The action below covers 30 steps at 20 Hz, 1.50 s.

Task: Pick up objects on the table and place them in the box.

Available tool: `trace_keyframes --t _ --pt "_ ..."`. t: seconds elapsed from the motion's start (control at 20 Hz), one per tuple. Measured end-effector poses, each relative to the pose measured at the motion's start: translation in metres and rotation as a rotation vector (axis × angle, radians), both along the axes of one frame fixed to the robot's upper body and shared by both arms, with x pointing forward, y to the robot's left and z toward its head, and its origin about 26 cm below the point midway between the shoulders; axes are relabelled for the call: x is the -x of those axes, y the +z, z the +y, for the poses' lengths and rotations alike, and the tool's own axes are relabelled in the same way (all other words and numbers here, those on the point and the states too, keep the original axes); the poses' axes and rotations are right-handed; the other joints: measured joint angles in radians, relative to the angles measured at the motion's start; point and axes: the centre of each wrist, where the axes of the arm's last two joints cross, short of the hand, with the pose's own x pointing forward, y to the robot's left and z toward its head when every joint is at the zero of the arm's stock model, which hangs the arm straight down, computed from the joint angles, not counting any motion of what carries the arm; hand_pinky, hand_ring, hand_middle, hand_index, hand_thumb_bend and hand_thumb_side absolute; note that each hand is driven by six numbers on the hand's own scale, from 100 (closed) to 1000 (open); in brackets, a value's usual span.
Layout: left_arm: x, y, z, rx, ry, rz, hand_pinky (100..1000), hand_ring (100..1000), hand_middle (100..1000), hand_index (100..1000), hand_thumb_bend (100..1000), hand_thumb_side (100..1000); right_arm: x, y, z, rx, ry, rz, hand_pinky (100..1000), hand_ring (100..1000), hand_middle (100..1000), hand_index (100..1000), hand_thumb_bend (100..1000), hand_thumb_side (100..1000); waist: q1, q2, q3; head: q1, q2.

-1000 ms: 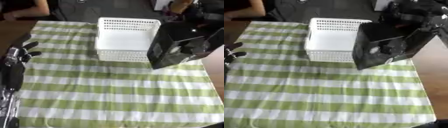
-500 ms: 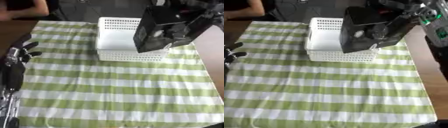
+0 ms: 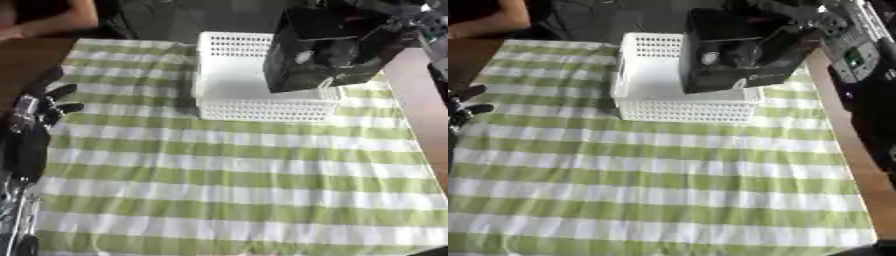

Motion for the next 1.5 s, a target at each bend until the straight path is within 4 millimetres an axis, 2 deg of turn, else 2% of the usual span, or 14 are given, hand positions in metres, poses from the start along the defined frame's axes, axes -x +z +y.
trace_keyframes --t 0.35,0.65,1.1,1.15,1.2,1.5 --pt "0.000 -0.001 -0.001 -0.001 -0.010 0.004 734 872 974 906 100 1000 -0.013 0.007 0.004 -0.004 -0.016 -0.043 100 273 324 415 100 310 0.002 0.000 0.007 -0.007 0.000" --pt "-0.001 -0.002 -0.003 -0.001 -0.022 0.010 734 873 974 906 100 1000 -0.014 0.025 0.024 -0.044 0.030 -0.106 100 268 321 413 100 311 0.005 0.000 0.019 -0.017 0.000" --pt "-0.003 -0.002 -0.007 0.009 -0.041 0.005 735 873 974 905 100 1000 -0.014 0.025 0.046 -0.078 0.070 -0.115 100 269 322 413 100 312 0.005 0.000 0.043 -0.027 0.000" --pt "-0.003 -0.002 -0.007 0.009 -0.043 0.006 735 873 974 905 100 1000 -0.014 0.024 0.048 -0.078 0.074 -0.113 100 269 321 413 100 261 0.005 0.000 0.044 -0.029 0.000" --pt "-0.003 -0.002 -0.007 0.009 -0.044 0.006 735 874 974 905 100 1000 -0.014 0.023 0.050 -0.076 0.077 -0.112 100 269 322 413 100 311 0.005 0.001 0.046 -0.031 0.000" --pt "-0.004 -0.002 -0.008 0.009 -0.049 0.007 735 874 974 905 100 1000 -0.016 0.016 0.055 -0.056 0.082 -0.100 100 268 321 412 100 310 0.006 0.005 0.051 -0.035 0.000"
